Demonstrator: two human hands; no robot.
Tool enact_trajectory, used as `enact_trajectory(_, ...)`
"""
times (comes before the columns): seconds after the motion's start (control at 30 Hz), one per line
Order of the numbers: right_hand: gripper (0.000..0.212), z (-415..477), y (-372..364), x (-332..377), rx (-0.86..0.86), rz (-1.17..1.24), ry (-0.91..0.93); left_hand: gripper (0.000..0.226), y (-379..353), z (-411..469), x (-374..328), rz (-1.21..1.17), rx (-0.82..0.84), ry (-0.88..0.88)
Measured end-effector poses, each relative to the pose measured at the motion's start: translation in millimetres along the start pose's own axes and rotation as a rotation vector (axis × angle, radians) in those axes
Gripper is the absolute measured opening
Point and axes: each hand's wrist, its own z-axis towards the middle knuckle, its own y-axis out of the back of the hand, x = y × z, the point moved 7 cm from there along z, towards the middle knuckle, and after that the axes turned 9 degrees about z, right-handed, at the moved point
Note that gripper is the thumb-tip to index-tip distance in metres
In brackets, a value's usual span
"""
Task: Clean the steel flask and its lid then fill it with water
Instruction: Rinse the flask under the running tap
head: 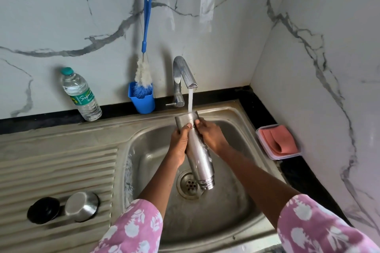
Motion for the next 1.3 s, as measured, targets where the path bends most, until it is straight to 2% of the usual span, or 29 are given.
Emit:
enact_trajectory(0.1,0.037,7.8,1.2,13.6,-0.062,0.212,0.027,0.026,-4.8,0.4,-5.6,0.015,0.019,-0.072)
enact_trajectory(0.23,0.045,-0.7,4.3,5.1,-0.089,0.350,0.014,0.025,-9.1,3.2,-15.6,0.046,0.040,-0.119)
enact_trajectory(0.4,0.056,-18.6,2.2,-31.3,-0.012,0.111,-0.051,0.039,-9.8,4.8,-24.8,0.028,0.013,-0.113)
enact_trajectory(0.5,0.087,-20.0,-3.0,-28.8,0.071,0.060,-0.086,0.056,-13.5,3.7,-33.4,0.000,0.078,-0.168)
enact_trajectory(0.57,0.107,-16.0,-8.1,-21.6,0.108,-0.001,-0.083,0.069,-12.4,5.2,-32.5,0.052,0.077,-0.126)
enact_trajectory(0.6,0.110,-13.8,-9.4,-19.5,0.095,0.003,-0.080,0.074,-11.3,7.1,-30.4,0.063,0.075,-0.095)
enact_trajectory(0.67,0.109,-10.4,-9.9,-16.7,0.044,0.053,-0.083,0.073,-10.5,11.3,-31.5,0.007,0.078,-0.057)
enact_trajectory(0.77,0.103,-10.0,-12.1,-16.7,0.004,0.116,-0.096,0.042,-6.0,13.1,-48.1,-0.040,-0.024,-0.011)
enact_trajectory(0.83,0.102,-11.7,-15.1,-19.4,-0.002,0.107,-0.100,0.032,-4.3,16.4,-61.6,0.013,-0.055,-0.081)
enact_trajectory(0.9,0.102,-13.5,-18.4,-24.2,-0.008,0.110,-0.112,0.039,-3.9,13.6,-70.7,0.080,-0.070,-0.168)
enact_trajectory(0.97,0.100,-12.6,-19.8,-26.4,-0.022,0.150,-0.127,0.053,-8.2,5.2,-70.4,0.097,-0.013,-0.224)
enact_trajectory(1.03,0.098,-9.7,-19.3,-24.8,-0.035,0.219,-0.152,0.053,-6.2,-0.4,-55.1,0.090,0.064,-0.246)
enact_trajectory(1.13,0.089,-0.9,-13.5,-23.4,-0.080,0.395,-0.191,0.035,-1.9,-19.4,-16.2,0.120,0.149,-0.131)
enact_trajectory(1.3,0.099,15.9,-1.1,-18.0,-0.104,0.613,-0.205,0.049,9.1,-35.1,49.7,0.173,0.083,0.065)
